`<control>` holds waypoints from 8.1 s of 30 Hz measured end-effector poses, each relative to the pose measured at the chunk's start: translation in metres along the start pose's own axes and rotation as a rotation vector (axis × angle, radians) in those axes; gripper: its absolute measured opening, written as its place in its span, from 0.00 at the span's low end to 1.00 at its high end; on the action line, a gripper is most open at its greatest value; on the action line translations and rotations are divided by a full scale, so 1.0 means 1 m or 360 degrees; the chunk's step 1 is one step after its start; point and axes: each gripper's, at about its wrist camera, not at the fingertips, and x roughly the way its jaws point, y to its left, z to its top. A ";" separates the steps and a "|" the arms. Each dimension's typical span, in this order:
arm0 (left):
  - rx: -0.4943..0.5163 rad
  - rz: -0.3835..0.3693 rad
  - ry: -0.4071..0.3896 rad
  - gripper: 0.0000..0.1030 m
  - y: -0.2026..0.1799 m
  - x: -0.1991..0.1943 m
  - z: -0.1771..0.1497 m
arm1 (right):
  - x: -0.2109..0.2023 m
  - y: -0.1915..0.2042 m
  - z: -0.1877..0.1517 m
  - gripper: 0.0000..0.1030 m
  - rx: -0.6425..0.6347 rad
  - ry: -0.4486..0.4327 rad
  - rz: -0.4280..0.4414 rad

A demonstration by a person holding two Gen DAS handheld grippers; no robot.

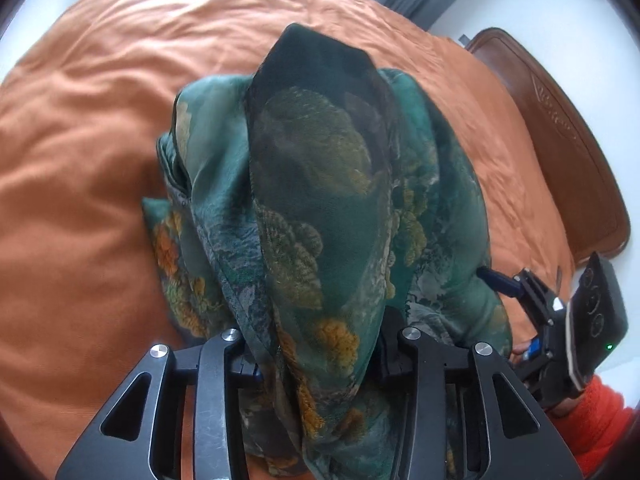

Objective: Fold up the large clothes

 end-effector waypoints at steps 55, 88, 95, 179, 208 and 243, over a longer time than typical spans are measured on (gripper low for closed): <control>-0.0212 0.0490 -0.0140 0.45 0.052 0.009 0.031 | 0.064 0.117 0.019 0.88 -0.0052 -0.0027 -0.0068; 0.0241 0.0879 -0.0669 0.94 -0.072 -0.122 -0.039 | -0.098 0.090 -0.041 0.87 0.0076 -0.0143 -0.0276; 0.0315 0.0985 -0.0698 0.94 -0.084 -0.125 -0.039 | -0.120 0.076 -0.059 0.87 0.0086 -0.0112 -0.0376; -0.0152 -0.0110 -0.0007 0.70 -0.041 0.071 0.074 | -0.019 -0.152 0.046 0.76 0.0497 -0.0069 0.0262; 0.0320 0.0800 -0.0954 1.00 -0.217 -0.142 -0.144 | -0.264 -0.012 -0.060 1.00 0.0597 -0.0597 -0.0490; 0.0237 0.0895 -0.0798 1.00 -0.248 -0.159 -0.182 | -0.287 0.072 -0.069 1.00 0.0422 -0.0318 -0.0716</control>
